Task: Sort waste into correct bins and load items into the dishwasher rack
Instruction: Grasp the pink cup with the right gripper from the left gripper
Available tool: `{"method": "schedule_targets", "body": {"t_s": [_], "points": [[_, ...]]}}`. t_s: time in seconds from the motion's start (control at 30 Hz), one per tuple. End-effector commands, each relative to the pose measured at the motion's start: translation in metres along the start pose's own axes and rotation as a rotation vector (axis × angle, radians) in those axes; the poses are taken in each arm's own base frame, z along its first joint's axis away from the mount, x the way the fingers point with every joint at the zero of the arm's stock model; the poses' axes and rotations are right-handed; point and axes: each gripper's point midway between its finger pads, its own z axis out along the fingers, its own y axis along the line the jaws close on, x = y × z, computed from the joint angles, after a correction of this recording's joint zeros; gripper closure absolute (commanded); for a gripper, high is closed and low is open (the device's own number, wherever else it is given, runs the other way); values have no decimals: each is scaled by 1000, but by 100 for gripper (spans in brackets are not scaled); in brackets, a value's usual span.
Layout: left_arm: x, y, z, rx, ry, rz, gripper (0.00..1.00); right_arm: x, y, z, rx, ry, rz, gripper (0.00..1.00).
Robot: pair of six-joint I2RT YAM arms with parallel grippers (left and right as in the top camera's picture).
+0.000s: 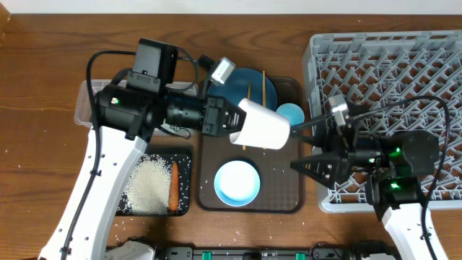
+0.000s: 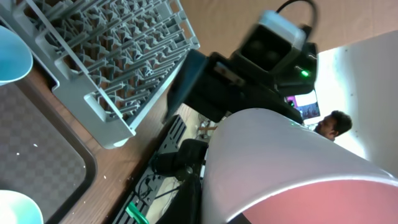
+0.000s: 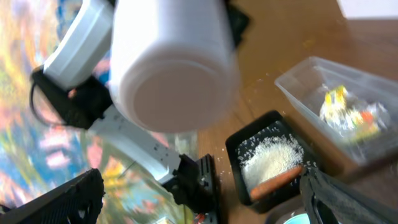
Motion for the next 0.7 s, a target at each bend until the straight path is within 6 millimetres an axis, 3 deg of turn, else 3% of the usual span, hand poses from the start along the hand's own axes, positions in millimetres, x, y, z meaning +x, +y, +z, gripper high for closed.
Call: {"method": "schedule_targets", "body": {"t_s": [0.0,0.23,0.4,0.67], "points": [[3,-3,4,-12,10,35,94,-5,20,9,-48,9,-55,1],[11,-10,14,4,46,49,94,-16,37,15,-76,-35,-128,1],[16,-14,19,14,69,58,94,-18,33,19,-78,-46,-113,1],[17,-14,22,4,74,62,94,-29,27,19,-47,-110,-107,11]]}}
